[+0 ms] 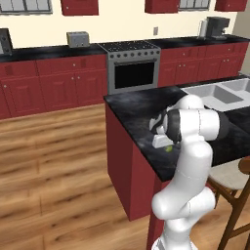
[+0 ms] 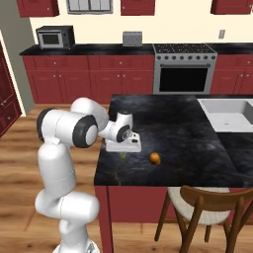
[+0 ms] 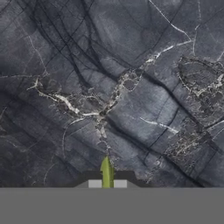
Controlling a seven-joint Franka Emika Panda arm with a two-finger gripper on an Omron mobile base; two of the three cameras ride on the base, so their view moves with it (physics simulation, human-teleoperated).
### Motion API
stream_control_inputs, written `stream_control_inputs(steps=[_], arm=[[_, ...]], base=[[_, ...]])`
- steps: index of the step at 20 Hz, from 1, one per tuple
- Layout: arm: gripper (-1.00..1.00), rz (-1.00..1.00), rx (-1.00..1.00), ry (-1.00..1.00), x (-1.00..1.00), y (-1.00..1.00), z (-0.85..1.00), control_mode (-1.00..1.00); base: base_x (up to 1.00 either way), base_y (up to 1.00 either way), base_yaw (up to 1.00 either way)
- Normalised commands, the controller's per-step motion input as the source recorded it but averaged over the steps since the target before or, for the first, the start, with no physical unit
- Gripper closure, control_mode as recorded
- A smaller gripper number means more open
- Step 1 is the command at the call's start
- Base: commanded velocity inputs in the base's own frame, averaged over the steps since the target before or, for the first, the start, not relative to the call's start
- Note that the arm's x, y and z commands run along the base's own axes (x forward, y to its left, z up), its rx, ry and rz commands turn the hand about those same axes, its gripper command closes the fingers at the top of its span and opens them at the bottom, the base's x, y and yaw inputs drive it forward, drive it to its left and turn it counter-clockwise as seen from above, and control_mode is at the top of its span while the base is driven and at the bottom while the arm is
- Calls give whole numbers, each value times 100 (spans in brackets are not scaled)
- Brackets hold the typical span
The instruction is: Open the fridge, remove the mango, lemon wedge, and chicken drumstick, and place them on any counter.
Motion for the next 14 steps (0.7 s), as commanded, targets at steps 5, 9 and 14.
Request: stream_control_inputs(steps=[5,9,14], arm=[[100,0,0,1,7,0,-11,-100],[-100,0,0,0,0,0,0,-100],[-100,0,0,0,0,0,0,-100]], base=[[0,0,0],[0,0,0],[0,0,0]])
